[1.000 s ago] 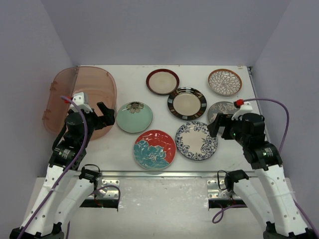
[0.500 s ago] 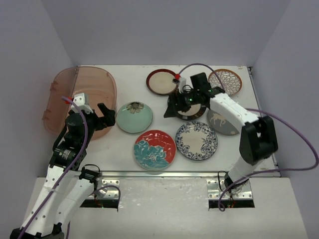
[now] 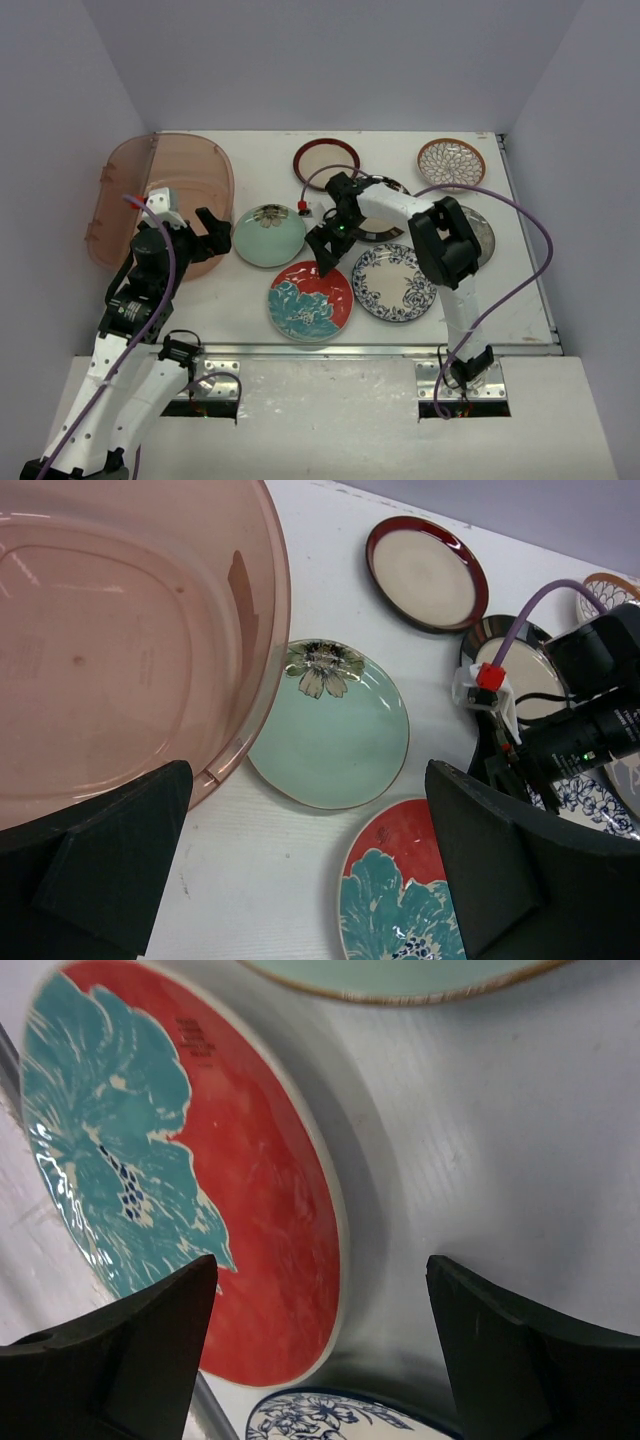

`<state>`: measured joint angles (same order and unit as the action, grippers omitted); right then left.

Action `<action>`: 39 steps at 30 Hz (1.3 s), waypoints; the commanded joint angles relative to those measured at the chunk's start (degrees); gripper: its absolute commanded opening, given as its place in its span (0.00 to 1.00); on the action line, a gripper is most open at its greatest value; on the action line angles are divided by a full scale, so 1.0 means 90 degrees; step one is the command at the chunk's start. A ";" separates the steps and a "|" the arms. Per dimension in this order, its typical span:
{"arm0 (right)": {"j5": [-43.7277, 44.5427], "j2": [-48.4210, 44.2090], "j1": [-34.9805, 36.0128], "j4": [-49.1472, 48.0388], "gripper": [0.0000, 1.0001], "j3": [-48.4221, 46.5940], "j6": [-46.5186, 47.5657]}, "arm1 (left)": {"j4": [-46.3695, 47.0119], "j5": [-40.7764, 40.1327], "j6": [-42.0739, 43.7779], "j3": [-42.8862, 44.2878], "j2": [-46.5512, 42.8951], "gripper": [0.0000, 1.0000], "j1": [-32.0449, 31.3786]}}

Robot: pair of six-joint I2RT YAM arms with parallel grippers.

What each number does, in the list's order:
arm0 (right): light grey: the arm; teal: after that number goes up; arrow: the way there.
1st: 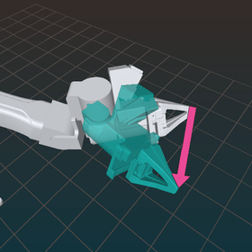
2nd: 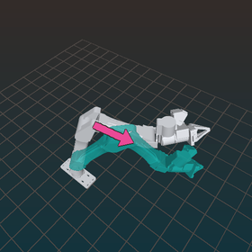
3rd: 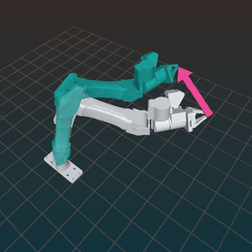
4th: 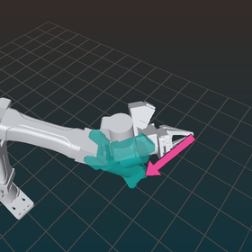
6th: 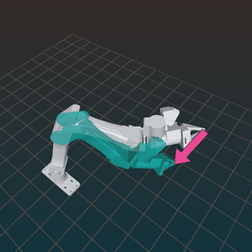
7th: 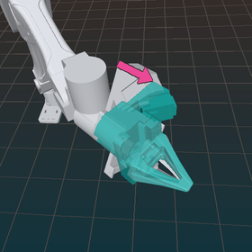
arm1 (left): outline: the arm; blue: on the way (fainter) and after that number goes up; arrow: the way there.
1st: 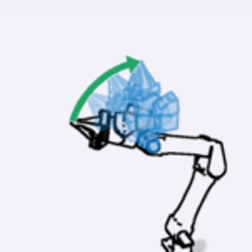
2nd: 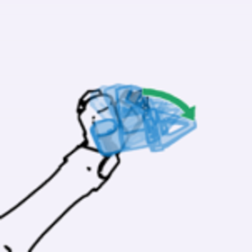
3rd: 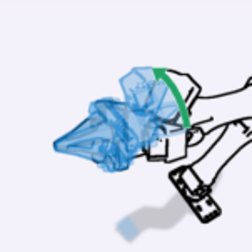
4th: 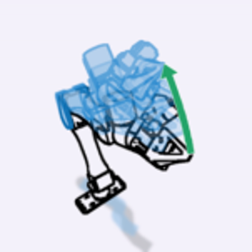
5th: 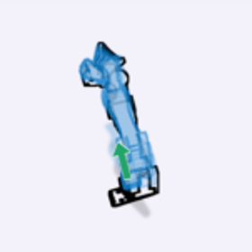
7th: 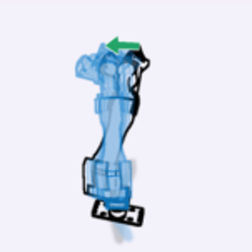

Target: Place the plates into the plastic bin on the countertop

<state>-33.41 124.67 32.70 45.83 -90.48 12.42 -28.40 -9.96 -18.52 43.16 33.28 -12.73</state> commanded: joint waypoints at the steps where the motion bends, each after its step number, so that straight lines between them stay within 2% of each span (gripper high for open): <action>1: -0.0047 -0.0051 0.0082 -0.0151 0.82 0.0218 0.0271 | 0.0314 0.0056 -0.0012 0.0009 -0.0036 1.00 -0.0040; 6: -0.0277 0.0256 0.0094 -0.0146 0.63 0.0214 0.0312 | 0.0331 0.0127 0.0007 0.0010 0.0013 1.00 -0.0040; 8: -0.0433 0.0544 0.0078 0.0121 0.48 0.0039 0.0385 | 0.0333 0.0111 0.0007 0.0000 -0.0024 1.00 -0.0040; 10: -0.0671 0.0858 0.0045 0.0388 0.39 -0.0291 0.0469 | 0.0311 0.0074 0.0007 0.0016 -0.0056 1.00 -0.0034; 15: -0.0870 0.1235 -0.0010 0.0596 0.26 -0.0412 0.0533 | 0.0285 -0.0027 -0.0002 0.0010 -0.0193 1.00 -0.0040; 16: -0.0914 0.1226 -0.0010 0.0527 0.13 -0.0360 0.0515 | 0.0285 -0.0036 -0.0002 0.0010 -0.0211 1.00 -0.0040; 17: -0.0935 0.1217 -0.0010 0.0495 0.06 -0.0348 0.0514 | 0.0285 -0.0036 -0.0002 0.0019 -0.0193 1.00 -0.0040; 19: -0.0941 0.1116 -0.0023 0.0429 0.00 -0.0301 0.0456 | 0.0285 -0.0025 -0.0002 0.0019 -0.0161 1.00 -0.0040; 22: -0.1251 0.1011 -0.0088 0.0373 0.00 -0.0318 0.0368 | 0.0295 -0.0017 -0.0002 0.0019 -0.0143 1.00 -0.0040; 25: -0.2296 0.0695 -0.0325 0.0145 0.00 -0.0302 0.0096 | 0.0275 -0.0056 -0.0002 0.0026 -0.0169 1.00 -0.0040; 31: -0.3329 0.0221 -0.0713 -0.0292 0.00 -0.0218 -0.0761 | 0.0267 0.0077 -0.0002 0.0070 -0.0120 1.00 -0.0040; 33: -0.3513 -0.0006 -0.0760 -0.0792 0.00 -0.0028 -0.1133 | 0.0265 0.0106 -0.0002 0.0080 -0.0091 1.00 -0.0040; 36: -0.4051 -0.0443 -0.1050 -0.1980 0.00 0.0691 -0.2513 | 0.0250 0.0210 0.0019 0.0128 -0.0021 1.00 -0.0040; 39: -0.4309 -0.0904 -0.1284 -0.2950 0.00 0.1300 -0.3340 | 0.0208 0.0313 0.0059 0.0202 0.0054 1.00 -0.0040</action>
<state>-56.98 125.08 23.34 32.12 -82.87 -2.42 -28.41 -8.95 -18.50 43.16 32.92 -12.73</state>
